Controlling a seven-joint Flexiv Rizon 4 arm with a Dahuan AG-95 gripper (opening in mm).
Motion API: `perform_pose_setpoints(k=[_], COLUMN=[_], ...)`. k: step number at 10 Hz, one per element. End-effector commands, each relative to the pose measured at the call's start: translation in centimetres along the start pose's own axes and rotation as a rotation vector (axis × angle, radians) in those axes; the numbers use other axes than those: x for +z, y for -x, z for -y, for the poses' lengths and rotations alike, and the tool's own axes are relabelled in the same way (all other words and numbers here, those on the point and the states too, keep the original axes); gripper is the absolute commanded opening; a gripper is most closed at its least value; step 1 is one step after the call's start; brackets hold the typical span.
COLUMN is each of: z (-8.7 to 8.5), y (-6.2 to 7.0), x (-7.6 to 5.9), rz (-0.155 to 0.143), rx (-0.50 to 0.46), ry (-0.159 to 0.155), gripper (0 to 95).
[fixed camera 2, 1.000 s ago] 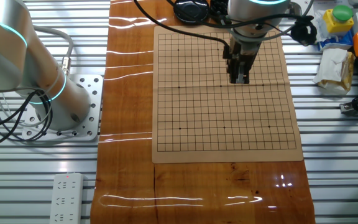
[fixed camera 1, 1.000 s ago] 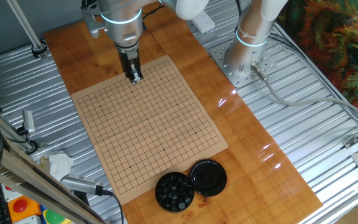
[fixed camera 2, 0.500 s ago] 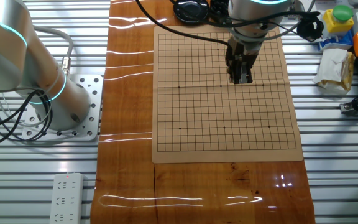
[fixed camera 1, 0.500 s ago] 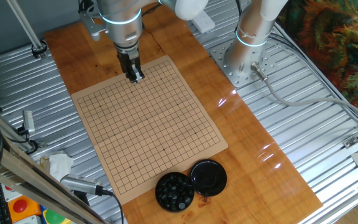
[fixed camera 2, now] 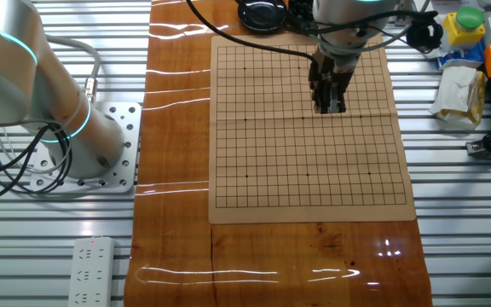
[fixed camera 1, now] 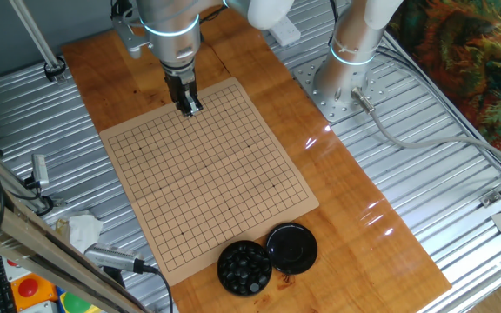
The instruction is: Play the first move as black on the 3-4 point in the upper right corner of the Go board
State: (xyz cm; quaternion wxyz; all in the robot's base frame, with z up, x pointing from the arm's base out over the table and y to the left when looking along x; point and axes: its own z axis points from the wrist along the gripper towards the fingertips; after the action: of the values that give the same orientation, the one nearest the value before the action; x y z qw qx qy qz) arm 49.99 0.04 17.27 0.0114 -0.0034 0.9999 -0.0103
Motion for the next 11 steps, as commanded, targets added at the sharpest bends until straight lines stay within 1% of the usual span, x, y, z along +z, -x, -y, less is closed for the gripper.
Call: perform_pose_setpoints(k=[1,5,11], z=[-0.04,-0.06,-0.06], y=[-0.05,-0.10,-0.08], x=[-0.03,-0.15,-0.15], rz=[0.001,0.006,0.003], rx=[0.023,0.017,0.003], ry=[0.003,0.005,0.003], gripper=[0.0,0.0,0.0])
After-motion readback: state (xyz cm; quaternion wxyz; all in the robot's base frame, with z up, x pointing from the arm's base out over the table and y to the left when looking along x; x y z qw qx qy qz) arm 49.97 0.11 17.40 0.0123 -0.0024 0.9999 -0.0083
